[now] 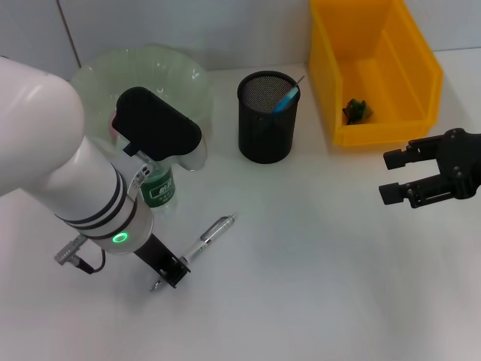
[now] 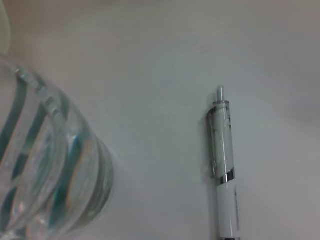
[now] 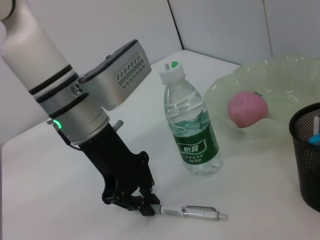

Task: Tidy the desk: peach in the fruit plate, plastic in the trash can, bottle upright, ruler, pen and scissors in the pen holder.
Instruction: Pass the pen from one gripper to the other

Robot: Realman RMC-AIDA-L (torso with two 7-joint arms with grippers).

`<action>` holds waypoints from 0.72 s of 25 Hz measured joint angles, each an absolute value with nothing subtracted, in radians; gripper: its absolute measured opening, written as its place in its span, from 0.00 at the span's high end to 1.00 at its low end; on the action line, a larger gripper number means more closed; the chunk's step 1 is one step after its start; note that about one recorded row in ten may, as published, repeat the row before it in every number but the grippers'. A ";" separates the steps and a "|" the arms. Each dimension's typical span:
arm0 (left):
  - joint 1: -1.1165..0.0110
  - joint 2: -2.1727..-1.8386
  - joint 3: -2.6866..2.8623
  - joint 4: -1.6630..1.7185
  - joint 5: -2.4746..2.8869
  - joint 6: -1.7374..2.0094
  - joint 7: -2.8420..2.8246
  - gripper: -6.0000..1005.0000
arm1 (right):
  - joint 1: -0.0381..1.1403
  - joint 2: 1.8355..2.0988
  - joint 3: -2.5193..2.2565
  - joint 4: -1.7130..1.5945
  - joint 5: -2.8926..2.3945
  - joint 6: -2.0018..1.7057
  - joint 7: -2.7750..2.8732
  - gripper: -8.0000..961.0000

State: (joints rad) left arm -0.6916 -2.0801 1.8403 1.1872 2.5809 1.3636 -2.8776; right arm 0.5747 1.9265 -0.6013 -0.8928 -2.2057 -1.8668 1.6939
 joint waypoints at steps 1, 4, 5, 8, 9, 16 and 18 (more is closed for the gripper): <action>-0.692 -2.080 1.840 1.187 2.581 1.364 -2.878 0.74 | 0.574 1.927 -0.601 -0.893 -2.204 -1.867 1.694 0.17; -0.685 -2.080 1.844 1.210 2.579 1.364 -2.877 0.79 | 0.572 1.927 -0.601 -0.893 -2.203 -1.867 1.692 0.17; -0.685 -2.080 1.844 1.210 2.579 1.364 -2.877 0.83 | 0.572 1.927 -0.601 -0.893 -2.203 -1.867 1.692 0.17; -0.668 -2.078 1.827 1.248 2.567 1.376 -2.873 0.86 | 0.572 1.927 -0.601 -0.893 -2.202 -1.867 1.690 0.17; -0.657 -2.076 1.812 1.273 2.562 1.386 -2.871 0.86 | 0.572 1.927 -0.600 -0.893 -2.201 -1.868 1.690 0.17; -0.541 -2.071 1.692 1.454 2.473 1.442 -2.825 0.86 | 0.570 1.920 -0.513 -0.893 -2.183 -1.929 1.673 0.17; -0.444 -2.071 1.617 1.556 2.335 1.443 -2.749 0.86 | 0.567 1.916 -0.471 -0.894 -2.175 -1.961 1.664 0.17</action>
